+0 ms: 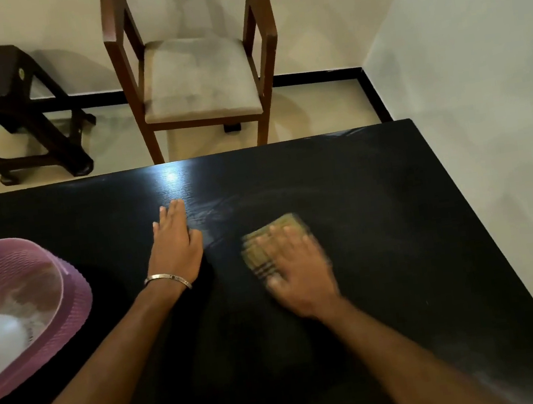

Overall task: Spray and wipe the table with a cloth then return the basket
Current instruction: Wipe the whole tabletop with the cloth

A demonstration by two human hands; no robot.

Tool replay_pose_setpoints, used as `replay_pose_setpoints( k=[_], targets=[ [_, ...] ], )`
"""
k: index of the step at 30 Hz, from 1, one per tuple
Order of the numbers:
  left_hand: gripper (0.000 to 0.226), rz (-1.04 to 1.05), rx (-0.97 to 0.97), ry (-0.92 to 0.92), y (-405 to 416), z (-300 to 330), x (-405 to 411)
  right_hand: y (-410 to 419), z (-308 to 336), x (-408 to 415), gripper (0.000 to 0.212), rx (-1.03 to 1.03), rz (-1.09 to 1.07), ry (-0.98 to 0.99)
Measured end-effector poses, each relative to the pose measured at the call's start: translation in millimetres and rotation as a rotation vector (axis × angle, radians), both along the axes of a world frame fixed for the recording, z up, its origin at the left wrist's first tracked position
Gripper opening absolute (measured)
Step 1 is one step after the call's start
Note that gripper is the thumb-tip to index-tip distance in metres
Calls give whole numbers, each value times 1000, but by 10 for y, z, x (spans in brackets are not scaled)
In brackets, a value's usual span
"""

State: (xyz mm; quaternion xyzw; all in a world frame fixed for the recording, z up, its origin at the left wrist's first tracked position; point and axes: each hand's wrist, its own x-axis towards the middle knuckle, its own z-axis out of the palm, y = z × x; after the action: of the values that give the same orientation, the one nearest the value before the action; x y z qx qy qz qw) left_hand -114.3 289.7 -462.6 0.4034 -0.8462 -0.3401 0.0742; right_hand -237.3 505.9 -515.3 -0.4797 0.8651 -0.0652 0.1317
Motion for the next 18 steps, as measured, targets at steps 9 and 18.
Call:
replay_pose_setpoints(
  k=[9, 18],
  targets=[
    [61, 12, 23, 3, -41, -32, 172, 819, 123, -1249, 66, 209, -852, -2],
    [59, 92, 10, 13, -361, 157, 378, -1644, 102, 447, 72, 108, 40, 6]
  ],
)
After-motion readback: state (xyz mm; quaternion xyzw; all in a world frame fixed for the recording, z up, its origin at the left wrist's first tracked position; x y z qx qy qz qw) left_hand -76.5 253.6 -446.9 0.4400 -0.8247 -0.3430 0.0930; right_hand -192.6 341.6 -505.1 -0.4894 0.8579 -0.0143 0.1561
